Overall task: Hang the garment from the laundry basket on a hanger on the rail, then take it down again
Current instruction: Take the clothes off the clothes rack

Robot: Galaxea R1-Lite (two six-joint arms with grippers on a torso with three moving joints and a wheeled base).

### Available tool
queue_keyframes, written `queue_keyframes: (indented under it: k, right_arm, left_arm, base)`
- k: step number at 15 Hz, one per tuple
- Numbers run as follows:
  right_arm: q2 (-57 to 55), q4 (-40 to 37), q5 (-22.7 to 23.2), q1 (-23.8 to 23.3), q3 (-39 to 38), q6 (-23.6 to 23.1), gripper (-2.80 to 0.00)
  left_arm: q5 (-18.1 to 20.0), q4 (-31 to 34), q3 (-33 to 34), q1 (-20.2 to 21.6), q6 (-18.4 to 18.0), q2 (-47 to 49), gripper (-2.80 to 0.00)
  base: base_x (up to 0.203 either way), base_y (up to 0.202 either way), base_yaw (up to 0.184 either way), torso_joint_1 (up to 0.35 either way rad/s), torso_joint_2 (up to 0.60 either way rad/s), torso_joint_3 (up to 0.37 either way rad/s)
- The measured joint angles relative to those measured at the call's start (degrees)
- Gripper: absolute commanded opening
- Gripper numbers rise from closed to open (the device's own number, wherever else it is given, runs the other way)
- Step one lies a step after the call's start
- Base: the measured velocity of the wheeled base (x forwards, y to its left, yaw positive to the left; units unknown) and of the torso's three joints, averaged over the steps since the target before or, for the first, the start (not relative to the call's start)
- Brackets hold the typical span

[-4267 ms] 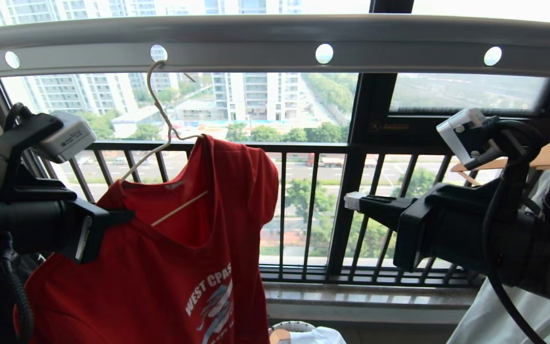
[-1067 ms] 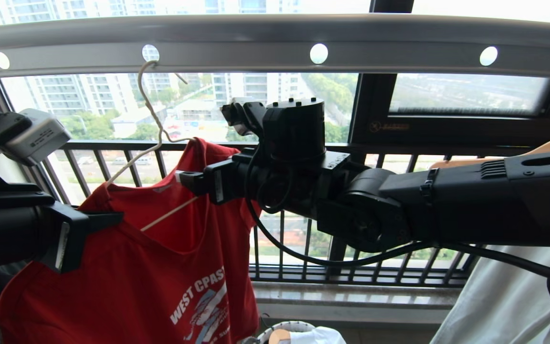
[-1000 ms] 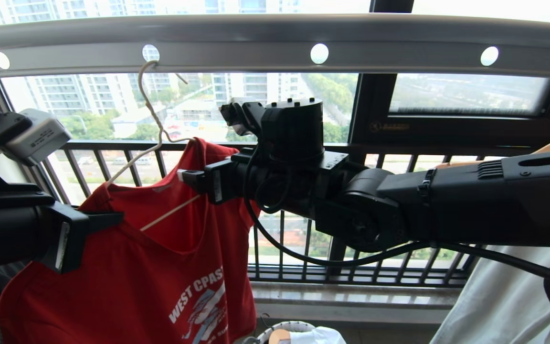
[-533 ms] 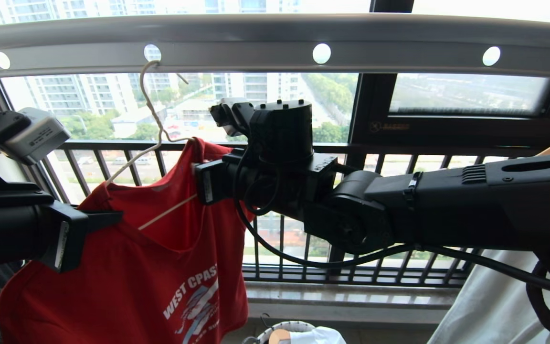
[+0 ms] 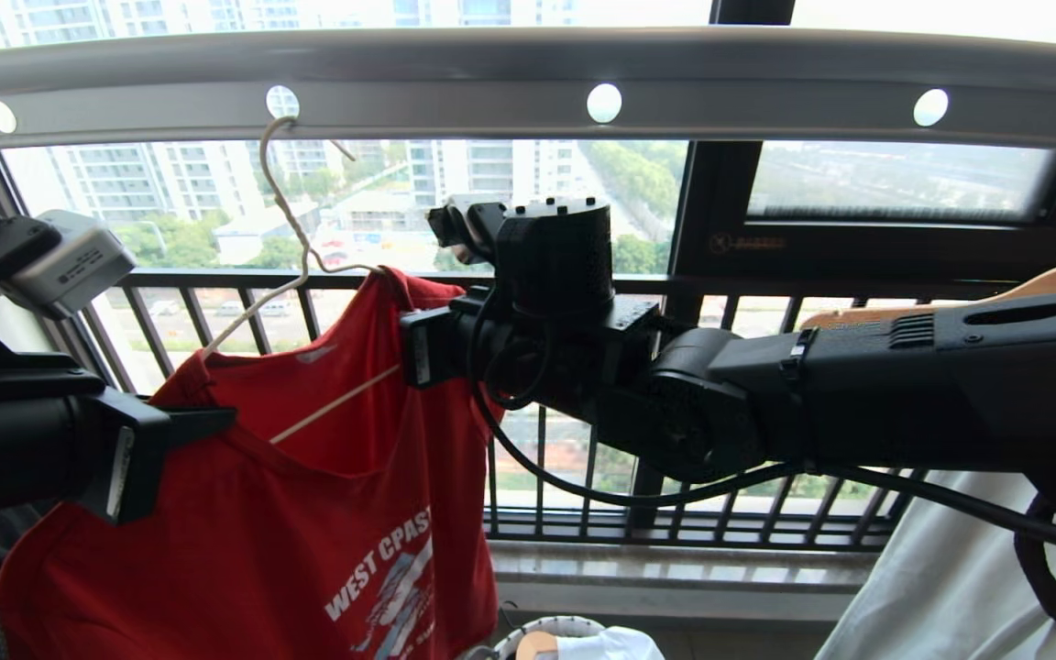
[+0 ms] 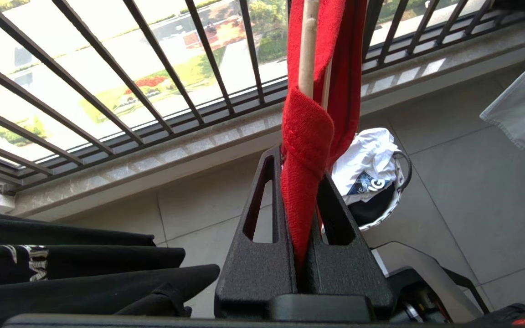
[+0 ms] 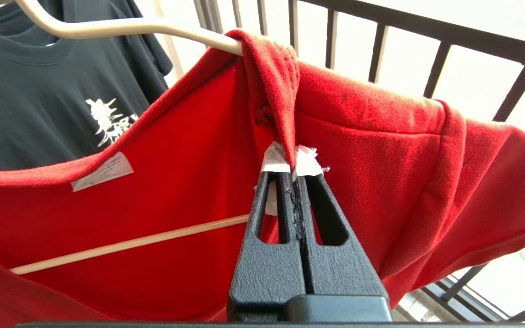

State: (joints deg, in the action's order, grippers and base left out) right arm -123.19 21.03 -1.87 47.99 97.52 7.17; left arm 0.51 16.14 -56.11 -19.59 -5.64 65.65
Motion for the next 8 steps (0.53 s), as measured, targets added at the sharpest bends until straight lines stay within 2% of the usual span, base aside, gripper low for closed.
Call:
queue_keyframes:
  k: [8]
  right_arm:
    - [0.8,0.1,-0.5,-4.3,0.4,0.0,-2.80]
  left_arm:
    - [0.0,0.0,0.6,0.0,0.2,-0.5,-2.80]
  base:
    - [0.000,0.000,0.000,0.000,0.00,0.000]
